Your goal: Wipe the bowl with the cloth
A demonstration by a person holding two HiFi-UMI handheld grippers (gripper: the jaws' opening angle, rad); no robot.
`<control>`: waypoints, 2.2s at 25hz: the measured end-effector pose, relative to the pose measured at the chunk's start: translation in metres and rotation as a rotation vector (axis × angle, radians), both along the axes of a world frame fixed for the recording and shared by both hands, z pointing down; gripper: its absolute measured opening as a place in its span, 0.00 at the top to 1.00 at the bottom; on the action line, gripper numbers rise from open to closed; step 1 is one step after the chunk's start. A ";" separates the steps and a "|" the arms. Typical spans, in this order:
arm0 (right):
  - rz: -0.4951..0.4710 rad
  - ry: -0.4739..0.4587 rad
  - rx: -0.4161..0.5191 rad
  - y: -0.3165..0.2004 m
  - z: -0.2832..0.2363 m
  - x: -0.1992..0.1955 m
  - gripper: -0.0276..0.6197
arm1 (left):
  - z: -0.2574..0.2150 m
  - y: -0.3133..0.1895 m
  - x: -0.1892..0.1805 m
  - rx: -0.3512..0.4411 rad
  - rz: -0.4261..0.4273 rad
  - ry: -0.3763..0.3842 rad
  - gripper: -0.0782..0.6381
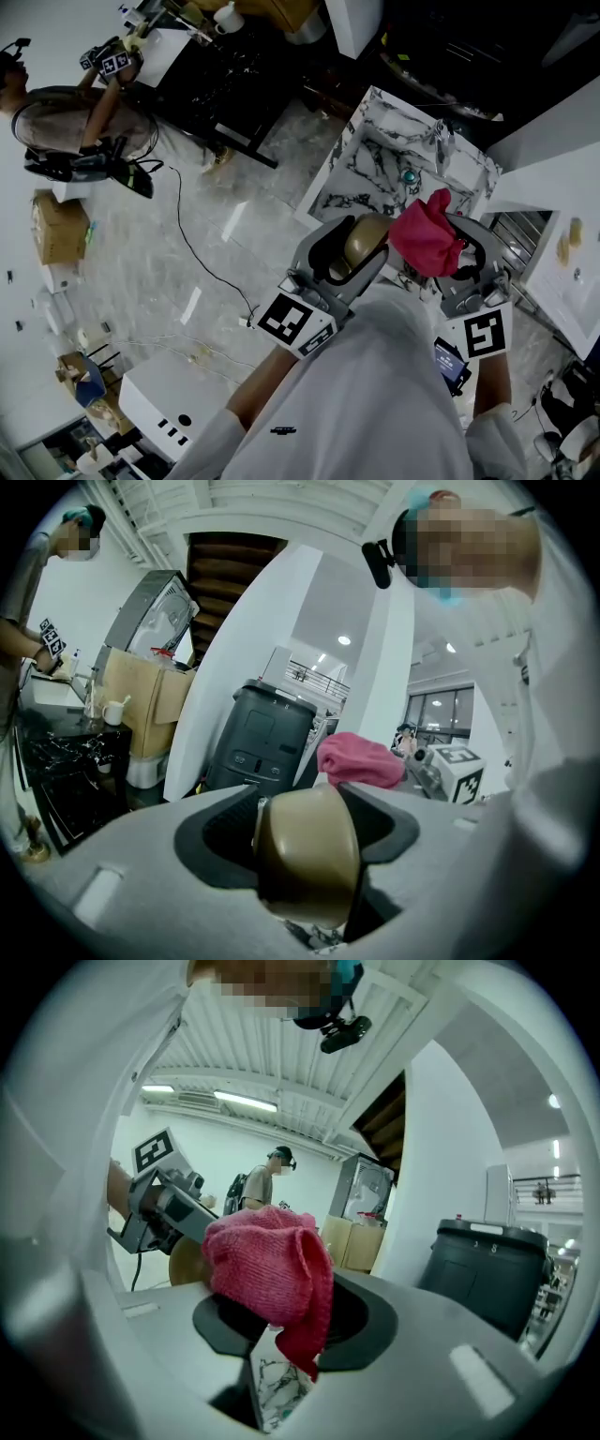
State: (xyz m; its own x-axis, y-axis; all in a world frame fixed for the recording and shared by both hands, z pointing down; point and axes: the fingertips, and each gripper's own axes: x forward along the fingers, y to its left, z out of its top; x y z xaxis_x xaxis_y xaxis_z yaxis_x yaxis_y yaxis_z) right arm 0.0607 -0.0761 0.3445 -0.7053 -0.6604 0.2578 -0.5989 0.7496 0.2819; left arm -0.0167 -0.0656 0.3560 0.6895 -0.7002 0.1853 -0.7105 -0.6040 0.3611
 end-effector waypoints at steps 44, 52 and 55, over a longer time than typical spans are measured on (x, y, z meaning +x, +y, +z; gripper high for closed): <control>-0.374 0.422 0.112 -0.031 0.049 -0.050 0.76 | -0.035 0.006 -0.003 0.179 0.067 -0.160 0.51; -0.375 0.376 0.019 -0.029 0.080 -0.052 0.76 | -0.040 0.002 -0.005 0.181 0.055 -0.127 0.51; -0.380 0.352 -0.018 -0.023 0.089 -0.057 0.76 | -0.043 0.000 -0.008 0.184 0.041 -0.118 0.51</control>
